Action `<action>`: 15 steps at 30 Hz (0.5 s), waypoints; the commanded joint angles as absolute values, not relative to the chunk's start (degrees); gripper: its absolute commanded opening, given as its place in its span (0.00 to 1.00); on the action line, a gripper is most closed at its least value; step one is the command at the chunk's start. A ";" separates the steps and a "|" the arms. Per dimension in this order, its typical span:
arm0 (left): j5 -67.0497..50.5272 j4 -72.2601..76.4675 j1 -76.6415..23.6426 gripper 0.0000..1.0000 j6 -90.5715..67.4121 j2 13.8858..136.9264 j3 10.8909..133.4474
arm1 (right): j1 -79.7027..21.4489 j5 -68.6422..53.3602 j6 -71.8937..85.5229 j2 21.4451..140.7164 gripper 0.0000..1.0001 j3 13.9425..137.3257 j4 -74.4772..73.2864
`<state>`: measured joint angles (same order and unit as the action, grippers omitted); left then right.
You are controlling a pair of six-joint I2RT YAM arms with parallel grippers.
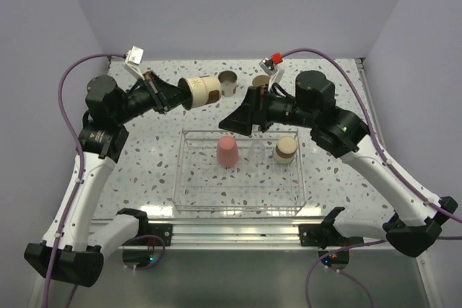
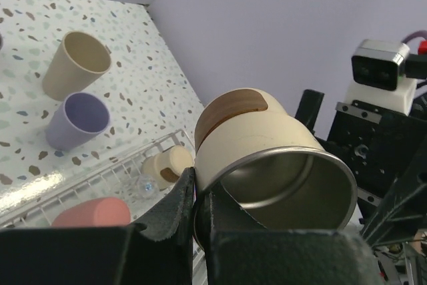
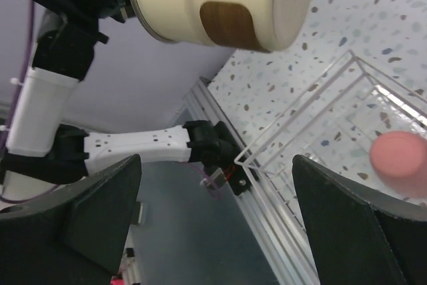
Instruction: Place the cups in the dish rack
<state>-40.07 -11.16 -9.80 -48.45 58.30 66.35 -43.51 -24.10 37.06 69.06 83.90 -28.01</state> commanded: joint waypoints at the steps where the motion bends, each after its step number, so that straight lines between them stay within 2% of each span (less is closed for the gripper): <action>1: -46.14 -0.98 -9.32 0.00 -53.78 54.68 62.76 | -43.51 -32.24 45.25 69.34 0.98 82.62 -12.52; 7: -45.97 3.86 -9.23 0.00 -56.33 50.72 60.12 | -43.59 -35.42 57.64 70.84 0.98 79.02 5.41; 15: -47.72 2.73 -9.23 0.00 -56.43 50.27 63.89 | -43.59 -35.07 59.41 72.25 0.98 78.40 8.44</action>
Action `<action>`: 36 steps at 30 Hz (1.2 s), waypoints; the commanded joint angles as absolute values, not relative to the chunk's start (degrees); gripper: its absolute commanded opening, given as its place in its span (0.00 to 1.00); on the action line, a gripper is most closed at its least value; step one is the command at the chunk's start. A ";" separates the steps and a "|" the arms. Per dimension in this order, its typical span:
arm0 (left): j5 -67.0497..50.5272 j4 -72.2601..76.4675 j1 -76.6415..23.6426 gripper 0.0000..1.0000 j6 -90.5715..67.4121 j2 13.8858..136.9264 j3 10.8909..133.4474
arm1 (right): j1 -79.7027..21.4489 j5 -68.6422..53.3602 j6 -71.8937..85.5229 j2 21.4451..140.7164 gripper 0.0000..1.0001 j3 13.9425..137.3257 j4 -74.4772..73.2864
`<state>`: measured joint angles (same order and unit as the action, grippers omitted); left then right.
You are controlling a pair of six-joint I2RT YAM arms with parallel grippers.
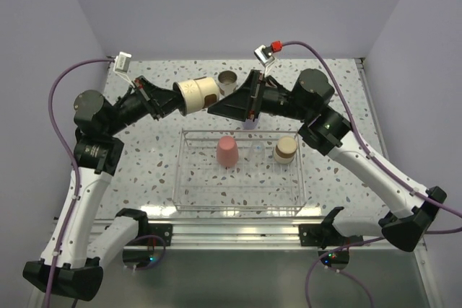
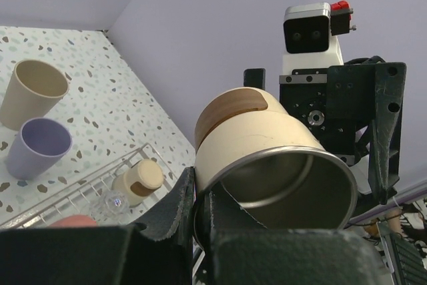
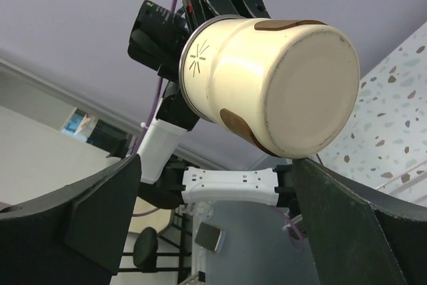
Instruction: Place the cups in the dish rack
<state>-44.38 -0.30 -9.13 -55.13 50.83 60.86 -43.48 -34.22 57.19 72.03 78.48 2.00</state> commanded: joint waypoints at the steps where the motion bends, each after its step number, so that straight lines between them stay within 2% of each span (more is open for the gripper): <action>1: -47.72 2.46 -9.23 0.00 -56.34 50.27 64.16 | -43.51 -35.07 59.68 72.25 0.98 78.31 8.87; 23: -47.90 0.09 -9.23 0.00 -55.46 48.78 65.74 | -43.51 -33.49 60.12 74.97 0.98 78.84 10.02; 36: -47.73 -6.59 -9.23 0.00 -52.47 47.72 65.74 | -43.59 -32.87 65.83 75.67 0.98 77.08 18.54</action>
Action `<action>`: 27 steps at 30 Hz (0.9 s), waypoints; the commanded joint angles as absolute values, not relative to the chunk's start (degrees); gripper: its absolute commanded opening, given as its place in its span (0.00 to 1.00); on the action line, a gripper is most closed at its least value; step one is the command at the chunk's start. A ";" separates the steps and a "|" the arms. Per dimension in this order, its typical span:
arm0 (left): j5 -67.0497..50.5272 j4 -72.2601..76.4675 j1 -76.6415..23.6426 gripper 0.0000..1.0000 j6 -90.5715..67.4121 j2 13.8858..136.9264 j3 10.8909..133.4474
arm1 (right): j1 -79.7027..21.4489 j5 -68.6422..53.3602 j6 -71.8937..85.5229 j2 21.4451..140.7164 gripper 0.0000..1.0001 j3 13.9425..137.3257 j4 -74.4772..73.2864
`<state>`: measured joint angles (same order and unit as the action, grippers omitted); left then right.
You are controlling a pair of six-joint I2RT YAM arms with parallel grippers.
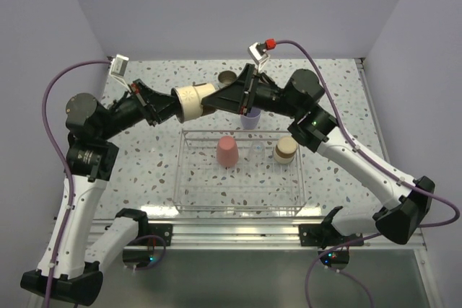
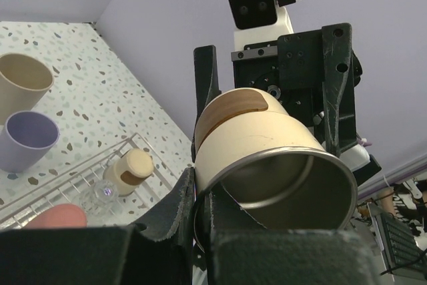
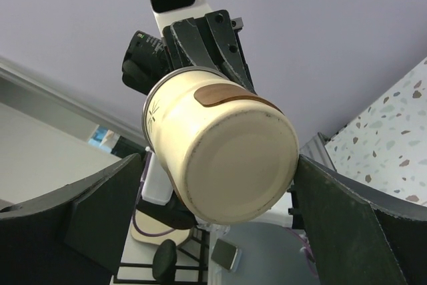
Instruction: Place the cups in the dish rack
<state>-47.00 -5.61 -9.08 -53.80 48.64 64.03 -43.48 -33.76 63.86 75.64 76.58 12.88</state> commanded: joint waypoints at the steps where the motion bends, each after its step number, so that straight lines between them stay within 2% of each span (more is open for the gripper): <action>1: -47.72 -6.59 -9.23 0.00 -52.38 47.72 65.74 | -43.59 -32.87 66.00 75.76 0.98 77.08 18.63; 11: -47.55 -7.12 -9.23 0.00 -52.21 47.81 64.78 | -43.51 -32.52 67.06 75.15 0.98 75.59 20.48; 14: -47.29 -7.47 -9.23 0.00 -52.03 47.72 64.60 | -43.59 -32.61 67.67 74.97 0.90 74.89 21.62; 15: -47.29 -7.56 -9.23 0.00 -51.94 47.72 64.60 | -43.51 -32.61 68.02 75.06 0.81 74.71 22.93; 18: -47.20 -7.73 -9.23 0.00 -51.86 47.64 64.34 | -43.51 -33.31 69.43 75.32 0.63 74.36 24.87; 19: -47.20 -7.82 -9.23 0.00 -51.77 47.55 64.34 | -43.59 -33.31 69.61 75.32 0.53 74.27 25.05; 24: -47.02 -8.35 -9.23 0.00 -51.68 47.37 63.99 | -43.51 -33.92 69.78 75.23 0.25 74.18 25.31; 25: -47.02 -8.52 -9.23 0.05 -51.59 47.37 63.90 | -43.51 -33.93 69.87 75.23 0.19 74.09 25.40; 27: -46.67 -9.05 -9.23 0.14 -51.50 47.29 63.81 | -43.59 -34.10 70.05 75.23 0.12 74.00 25.40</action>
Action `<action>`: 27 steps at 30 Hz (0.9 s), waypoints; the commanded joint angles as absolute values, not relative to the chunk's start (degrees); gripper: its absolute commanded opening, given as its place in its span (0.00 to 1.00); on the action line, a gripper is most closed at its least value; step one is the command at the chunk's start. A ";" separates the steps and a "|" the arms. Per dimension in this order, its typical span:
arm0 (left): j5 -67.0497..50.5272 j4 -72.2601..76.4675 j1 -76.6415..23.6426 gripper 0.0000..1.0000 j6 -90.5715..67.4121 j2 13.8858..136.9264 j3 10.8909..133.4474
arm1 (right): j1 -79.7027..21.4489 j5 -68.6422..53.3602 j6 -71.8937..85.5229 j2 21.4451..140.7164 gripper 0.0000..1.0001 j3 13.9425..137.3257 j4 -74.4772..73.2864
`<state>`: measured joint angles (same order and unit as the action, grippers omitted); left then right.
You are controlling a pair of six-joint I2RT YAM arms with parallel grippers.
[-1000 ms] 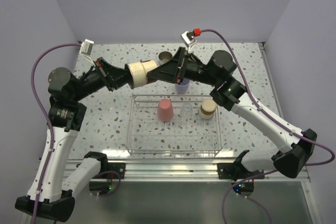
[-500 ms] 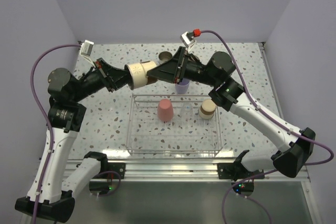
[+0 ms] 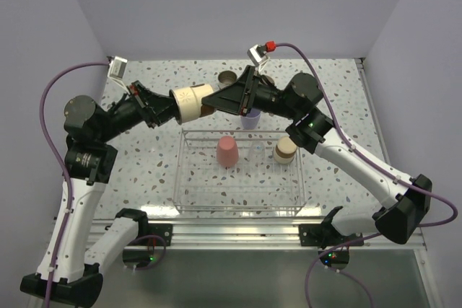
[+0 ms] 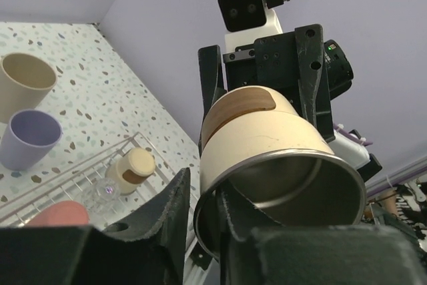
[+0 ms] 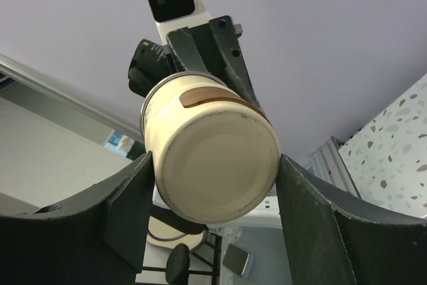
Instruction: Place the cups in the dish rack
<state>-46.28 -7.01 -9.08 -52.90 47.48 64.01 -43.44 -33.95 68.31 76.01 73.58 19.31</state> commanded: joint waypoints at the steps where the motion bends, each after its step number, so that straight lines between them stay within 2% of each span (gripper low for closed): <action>1: -46.41 -9.31 -9.23 0.27 -51.33 47.20 63.81 | -43.51 -34.10 69.96 75.23 0.10 73.92 25.40; 3: -45.80 -10.37 -9.23 0.39 -50.54 47.20 64.07 | -43.51 -34.10 69.87 74.97 0.04 73.74 25.40; 4: -44.83 -11.94 -9.23 0.54 -50.10 47.20 64.25 | -43.51 -34.10 69.79 74.88 0.02 73.74 25.40; 6: -44.21 -13.18 -9.23 0.65 -49.31 47.11 64.60 | -43.51 -33.93 69.35 74.71 0.00 73.65 24.79; 7: -43.60 -13.88 -9.23 0.74 -48.44 47.11 64.60 | -43.51 -33.66 69.00 74.36 0.00 73.65 24.44; 12: -41.58 -18.72 -9.23 0.89 -45.89 46.50 64.69 | -43.59 -32.35 66.37 73.21 0.00 73.91 21.28; 22: -35.78 -24.69 -9.23 0.92 -42.98 45.44 66.27 | -42.98 -27.96 56.52 70.40 0.00 74.62 9.42; 27: -31.47 -28.03 -9.23 0.92 -40.88 45.18 68.20 | -42.36 -23.21 48.35 68.30 0.00 76.02 -1.30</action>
<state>-35.27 -25.41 -9.13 -43.72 45.89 65.14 -42.98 -28.23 55.72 71.26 73.60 5.58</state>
